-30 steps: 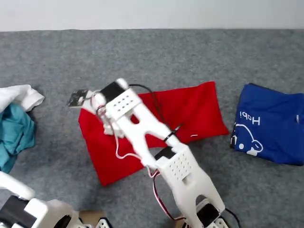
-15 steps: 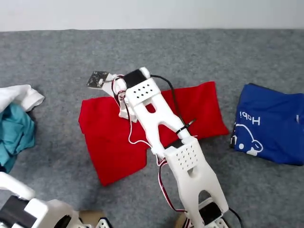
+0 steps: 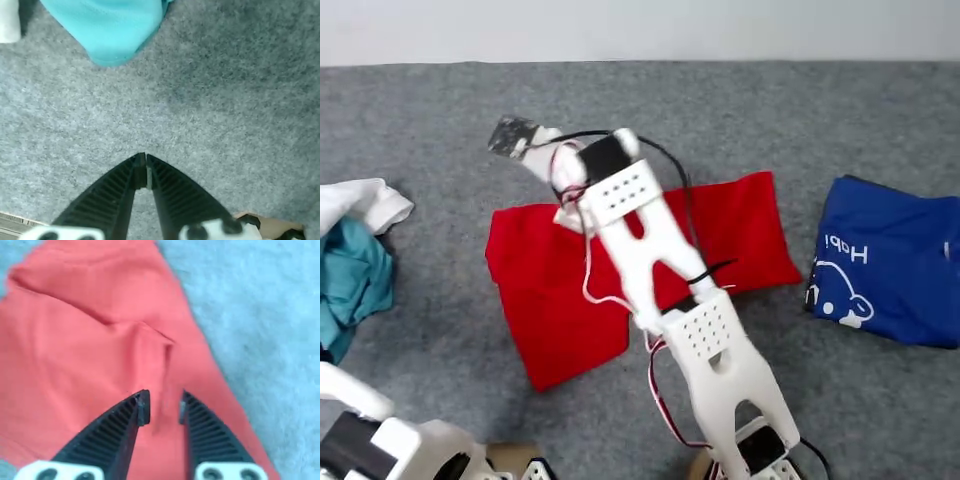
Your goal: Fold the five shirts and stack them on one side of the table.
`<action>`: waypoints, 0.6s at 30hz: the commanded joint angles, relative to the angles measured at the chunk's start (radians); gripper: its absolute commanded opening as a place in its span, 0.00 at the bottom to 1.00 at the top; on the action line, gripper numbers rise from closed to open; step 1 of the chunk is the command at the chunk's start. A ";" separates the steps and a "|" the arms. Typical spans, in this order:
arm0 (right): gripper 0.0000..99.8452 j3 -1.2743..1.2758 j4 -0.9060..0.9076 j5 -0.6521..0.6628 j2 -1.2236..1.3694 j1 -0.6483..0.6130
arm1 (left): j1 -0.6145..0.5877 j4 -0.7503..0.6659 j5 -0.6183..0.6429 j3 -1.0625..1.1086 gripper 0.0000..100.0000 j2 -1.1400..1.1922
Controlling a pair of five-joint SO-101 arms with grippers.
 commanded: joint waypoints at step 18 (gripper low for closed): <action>0.02 0.071 -0.125 0.040 0.090 -0.217 | -0.006 -0.014 -0.002 -0.082 0.00 -0.044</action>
